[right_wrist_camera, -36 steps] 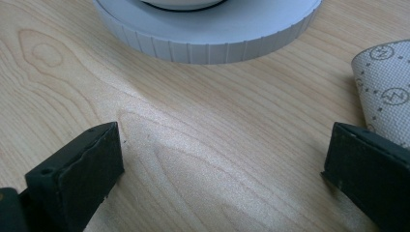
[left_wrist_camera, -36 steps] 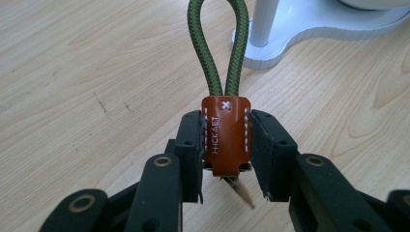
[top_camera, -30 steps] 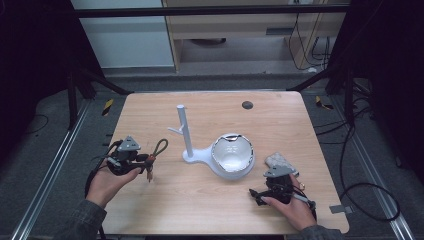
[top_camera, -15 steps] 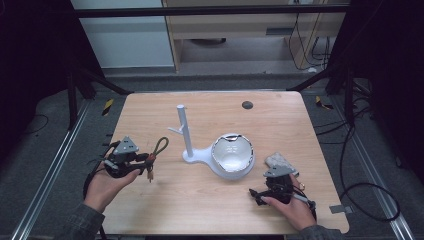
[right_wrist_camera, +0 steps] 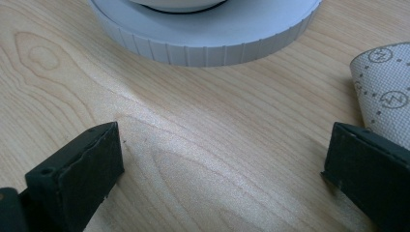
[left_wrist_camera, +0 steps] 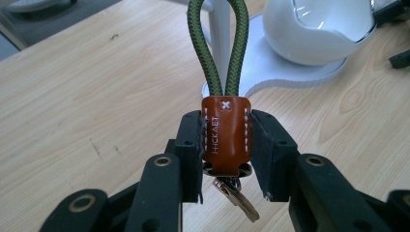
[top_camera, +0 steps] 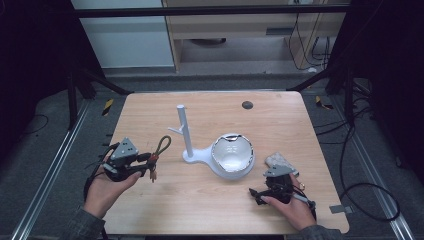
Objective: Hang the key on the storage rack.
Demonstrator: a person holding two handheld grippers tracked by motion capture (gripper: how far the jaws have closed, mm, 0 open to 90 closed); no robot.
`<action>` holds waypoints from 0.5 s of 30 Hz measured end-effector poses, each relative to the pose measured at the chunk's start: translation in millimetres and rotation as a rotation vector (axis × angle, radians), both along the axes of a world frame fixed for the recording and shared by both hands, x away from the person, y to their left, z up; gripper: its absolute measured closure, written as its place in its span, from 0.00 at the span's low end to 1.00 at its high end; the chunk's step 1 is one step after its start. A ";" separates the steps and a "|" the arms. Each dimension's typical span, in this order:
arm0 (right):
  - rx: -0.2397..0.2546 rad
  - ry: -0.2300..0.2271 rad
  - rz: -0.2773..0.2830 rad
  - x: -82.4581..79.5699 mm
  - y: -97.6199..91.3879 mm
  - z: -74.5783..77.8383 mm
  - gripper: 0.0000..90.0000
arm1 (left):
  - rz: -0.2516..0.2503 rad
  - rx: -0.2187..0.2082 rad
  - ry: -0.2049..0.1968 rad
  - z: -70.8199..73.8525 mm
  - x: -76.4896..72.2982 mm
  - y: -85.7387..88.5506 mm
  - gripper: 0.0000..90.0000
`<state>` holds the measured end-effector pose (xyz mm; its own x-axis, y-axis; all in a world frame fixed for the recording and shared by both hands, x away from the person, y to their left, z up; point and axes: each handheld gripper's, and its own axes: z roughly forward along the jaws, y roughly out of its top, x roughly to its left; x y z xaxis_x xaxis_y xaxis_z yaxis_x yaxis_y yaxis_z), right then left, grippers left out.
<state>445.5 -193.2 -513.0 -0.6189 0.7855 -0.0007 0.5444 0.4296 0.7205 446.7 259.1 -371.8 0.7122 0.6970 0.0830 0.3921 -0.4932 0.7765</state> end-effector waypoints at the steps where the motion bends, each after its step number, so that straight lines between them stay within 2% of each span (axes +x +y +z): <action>1: 0.001 0.000 0.000 0.0 0.0 0.0 0.00 | -0.010 -0.008 -0.009 2.2 -2.1 -2.5 0.73; 11: 0.000 0.000 0.000 0.0 0.0 -0.1 0.00 | -0.041 -0.028 -0.058 9.5 -10.9 -17.8 0.73; 15: 0.001 0.000 0.000 0.0 0.0 -0.1 0.00 | -0.047 -0.035 -0.065 12.0 -12.0 -20.5 0.73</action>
<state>445.4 -193.2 -513.1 -0.6192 0.7852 -0.0003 0.5441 0.4294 0.7208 434.8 238.6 -359.9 0.7383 0.6661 0.1058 0.3177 -0.4819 0.8166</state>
